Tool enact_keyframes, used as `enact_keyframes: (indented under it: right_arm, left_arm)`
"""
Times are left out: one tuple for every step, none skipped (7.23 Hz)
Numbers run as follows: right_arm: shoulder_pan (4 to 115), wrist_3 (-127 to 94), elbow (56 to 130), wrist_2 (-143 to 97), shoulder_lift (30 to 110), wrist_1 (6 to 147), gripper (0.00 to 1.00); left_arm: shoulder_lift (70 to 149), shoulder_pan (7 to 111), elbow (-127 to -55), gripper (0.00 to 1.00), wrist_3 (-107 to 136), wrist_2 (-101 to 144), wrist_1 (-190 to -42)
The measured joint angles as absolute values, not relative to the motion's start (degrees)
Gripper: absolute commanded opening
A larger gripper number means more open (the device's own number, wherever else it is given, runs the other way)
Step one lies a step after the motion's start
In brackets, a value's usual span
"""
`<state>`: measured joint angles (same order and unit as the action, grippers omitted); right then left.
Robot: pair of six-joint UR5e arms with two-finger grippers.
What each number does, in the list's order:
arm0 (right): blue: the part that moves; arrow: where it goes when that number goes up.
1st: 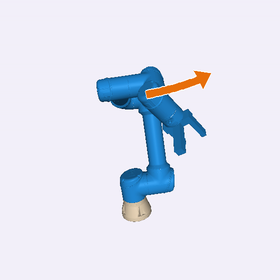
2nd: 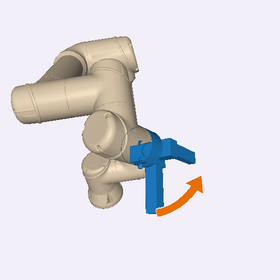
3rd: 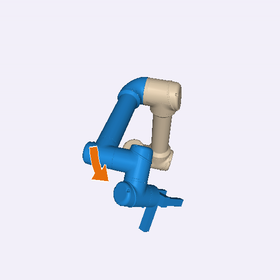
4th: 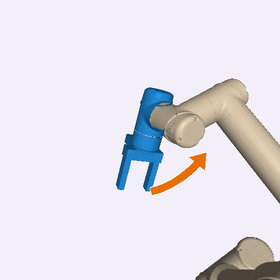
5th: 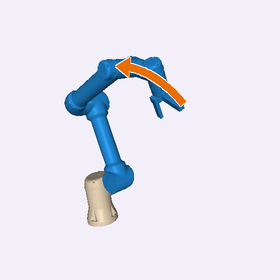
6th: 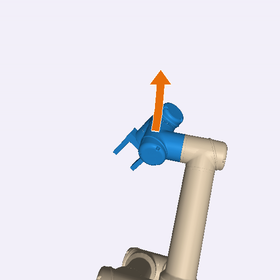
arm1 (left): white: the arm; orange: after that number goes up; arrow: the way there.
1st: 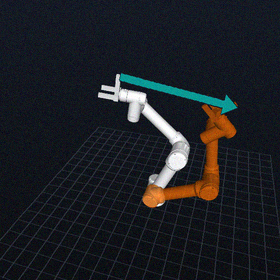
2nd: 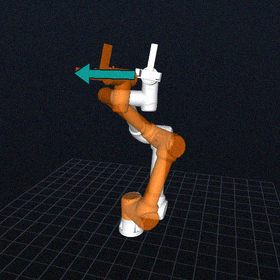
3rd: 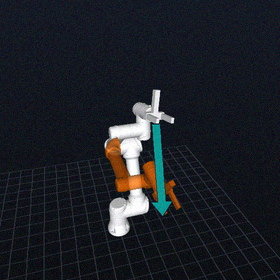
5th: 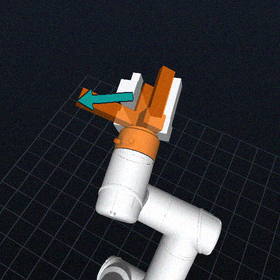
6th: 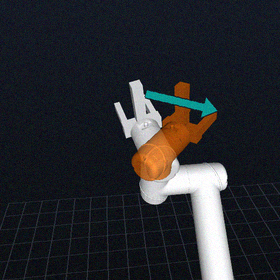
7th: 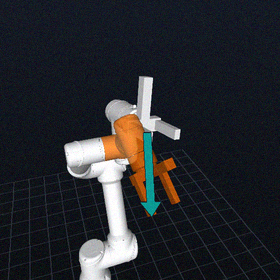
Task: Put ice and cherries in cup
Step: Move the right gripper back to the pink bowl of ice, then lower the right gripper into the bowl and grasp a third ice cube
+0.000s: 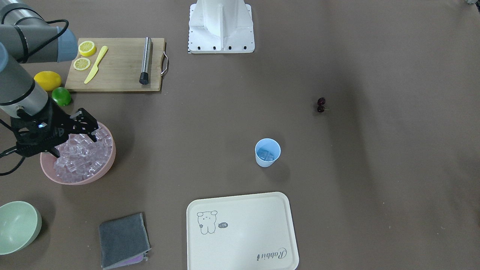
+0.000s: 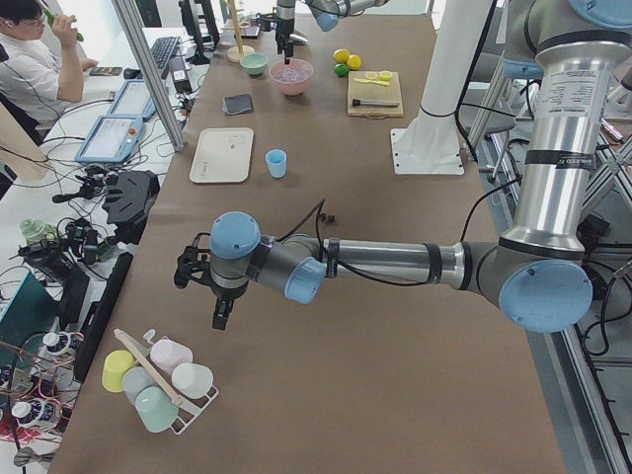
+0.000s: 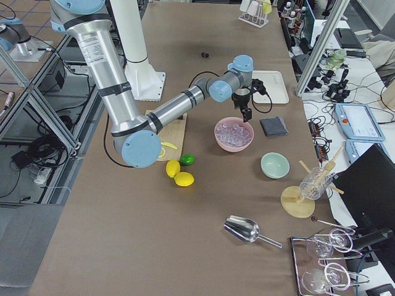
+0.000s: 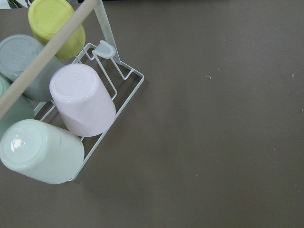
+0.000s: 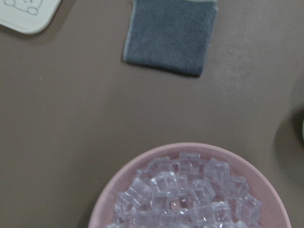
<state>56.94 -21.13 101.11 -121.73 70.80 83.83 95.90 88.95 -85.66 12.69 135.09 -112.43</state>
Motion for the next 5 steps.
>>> enact_keyframes:
  right_arm:
    - [55.0, -20.5, 100.6, -118.4, 72.0, 83.7, 0.99]
    - [53.1, -20.4, 99.8, -115.4, 72.3, 83.7, 0.99]
    - [52.1, -20.4, 99.3, -114.0, 72.4, 83.6, 0.99]
    - [51.5, -20.3, 98.6, -113.4, 72.5, 83.0, 0.99]
    - [51.2, -20.1, 97.0, -113.2, 72.7, 81.5, 0.99]
  left_arm:
    - [96.0, 88.9, -85.4, 0.98, 12.7, 135.1, -113.0]
    - [96.1, 88.9, -85.0, 0.98, 12.7, 135.1, -113.7]
    - [96.2, 88.9, -84.8, 0.98, 12.7, 135.1, -114.1]
    - [96.3, 88.9, -84.8, 0.98, 12.7, 135.0, -114.2]
    - [96.3, 88.9, -84.8, 0.98, 12.7, 135.0, -114.3]
